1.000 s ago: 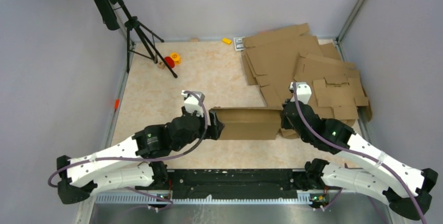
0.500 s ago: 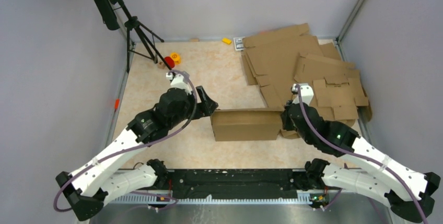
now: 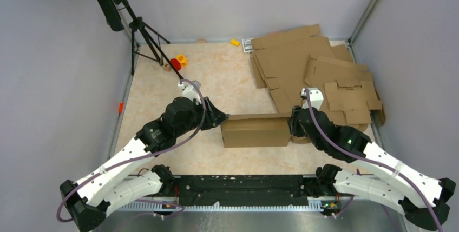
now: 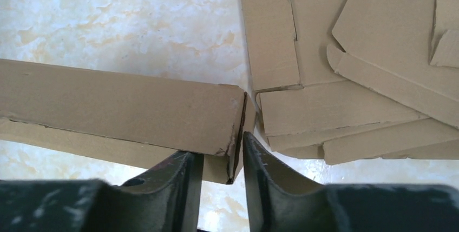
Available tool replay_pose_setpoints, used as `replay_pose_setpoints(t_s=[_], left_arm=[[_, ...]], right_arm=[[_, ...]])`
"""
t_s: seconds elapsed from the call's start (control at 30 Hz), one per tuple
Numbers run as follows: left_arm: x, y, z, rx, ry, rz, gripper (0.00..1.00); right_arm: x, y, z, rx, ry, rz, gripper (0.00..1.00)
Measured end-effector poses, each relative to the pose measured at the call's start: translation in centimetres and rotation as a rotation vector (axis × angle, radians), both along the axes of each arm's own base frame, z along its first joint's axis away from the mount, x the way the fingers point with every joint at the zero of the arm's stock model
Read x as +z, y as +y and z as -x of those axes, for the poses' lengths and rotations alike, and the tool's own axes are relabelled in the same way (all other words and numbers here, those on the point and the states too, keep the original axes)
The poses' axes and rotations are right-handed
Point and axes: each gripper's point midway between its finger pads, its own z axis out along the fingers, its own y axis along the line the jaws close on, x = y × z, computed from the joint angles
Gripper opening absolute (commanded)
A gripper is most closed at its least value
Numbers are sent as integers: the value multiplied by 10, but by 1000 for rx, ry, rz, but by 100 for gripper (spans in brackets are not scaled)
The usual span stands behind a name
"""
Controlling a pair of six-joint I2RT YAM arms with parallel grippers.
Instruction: Fold the paper box
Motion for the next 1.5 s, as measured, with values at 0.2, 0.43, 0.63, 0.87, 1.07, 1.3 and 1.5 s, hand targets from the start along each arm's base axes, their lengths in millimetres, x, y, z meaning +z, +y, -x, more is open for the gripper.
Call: replay_pose_setpoints(t_s=[0.2, 0.43, 0.63, 0.87, 1.07, 1.3, 1.5], left_arm=[[-2, -5, -1, -5, 3, 27, 40], [-3, -4, -2, 0, 1, 24, 39], [-4, -4, -2, 0, 2, 23, 39], [-4, -4, -2, 0, 2, 22, 38], [-6, -4, -2, -1, 2, 18, 34], [-19, -2, -1, 8, 11, -8, 29], [-24, -3, -1, 14, 6, -17, 30]], right_arm=[[1, -2, 1, 3, 7, 15, 40], [20, -5, 3, 20, -4, 30, 70], [39, 3, 9, 74, -1, -15, 78], [67, 6, 9, 56, -24, -86, 46], [55, -1, 3, -26, 10, -45, 28], [14, -7, 8, -66, 57, -39, 19], [13, -8, 9, -82, 47, -81, 20]])
